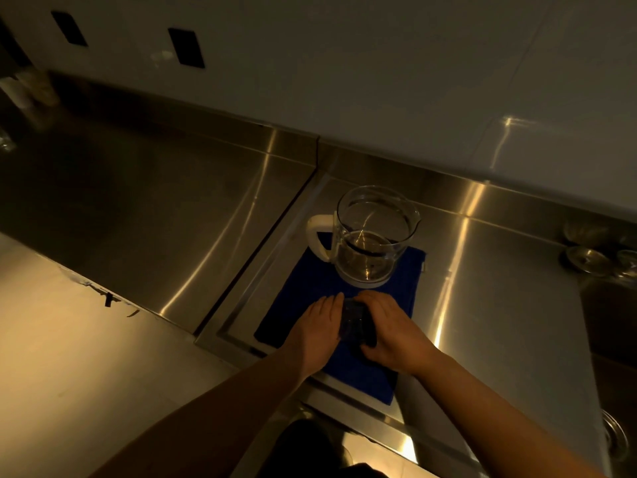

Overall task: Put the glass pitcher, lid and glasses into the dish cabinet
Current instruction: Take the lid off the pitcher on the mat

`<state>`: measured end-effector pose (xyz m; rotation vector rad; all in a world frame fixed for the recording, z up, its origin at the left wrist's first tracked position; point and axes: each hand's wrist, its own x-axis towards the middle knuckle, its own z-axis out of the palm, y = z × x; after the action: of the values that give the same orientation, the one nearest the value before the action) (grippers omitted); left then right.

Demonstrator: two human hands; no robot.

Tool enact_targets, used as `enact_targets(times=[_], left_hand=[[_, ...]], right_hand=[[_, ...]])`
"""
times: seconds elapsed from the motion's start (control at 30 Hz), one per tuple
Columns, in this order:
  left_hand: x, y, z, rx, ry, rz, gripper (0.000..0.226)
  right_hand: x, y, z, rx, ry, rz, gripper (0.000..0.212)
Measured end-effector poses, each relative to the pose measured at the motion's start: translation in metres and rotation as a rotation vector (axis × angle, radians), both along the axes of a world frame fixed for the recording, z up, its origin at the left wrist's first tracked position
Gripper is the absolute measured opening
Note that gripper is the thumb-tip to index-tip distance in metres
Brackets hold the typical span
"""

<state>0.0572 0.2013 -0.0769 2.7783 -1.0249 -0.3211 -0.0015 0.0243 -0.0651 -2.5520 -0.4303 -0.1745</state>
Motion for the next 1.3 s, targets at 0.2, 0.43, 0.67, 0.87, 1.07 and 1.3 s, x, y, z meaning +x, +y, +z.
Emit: enact_targets(times=[0.2, 0.43, 0.67, 0.87, 1.07, 1.3], left_hand=[[0.003, 0.002, 0.009, -0.231, 0.128, -0.022, 0.078], [0.0, 0.004, 0.014, -0.319, 0.134, 0.008, 0.087], [0.001, 0.002, 0.017, -0.322, 0.232, 0.049, 0.085], [0.005, -0.004, 0.016, -0.296, 0.243, 0.034, 0.085], [0.011, 0.004, 0.024, -0.31, 0.151, -0.107, 0.086], [0.01, -0.005, 0.022, -0.221, -0.186, -0.372, 0.077]], right_hand=[[0.006, 0.006, 0.016, -0.026, -0.085, -0.068, 0.084], [0.008, 0.012, 0.009, -0.024, -0.042, -0.074, 0.087], [0.016, 0.014, 0.015, -0.187, -0.095, -0.079, 0.086], [0.016, 0.005, 0.008, -0.208, 0.007, -0.075, 0.085], [0.016, -0.002, 0.018, -0.097, 0.066, -0.061, 0.08], [0.019, -0.015, 0.038, 0.07, -0.052, -0.222, 0.06]])
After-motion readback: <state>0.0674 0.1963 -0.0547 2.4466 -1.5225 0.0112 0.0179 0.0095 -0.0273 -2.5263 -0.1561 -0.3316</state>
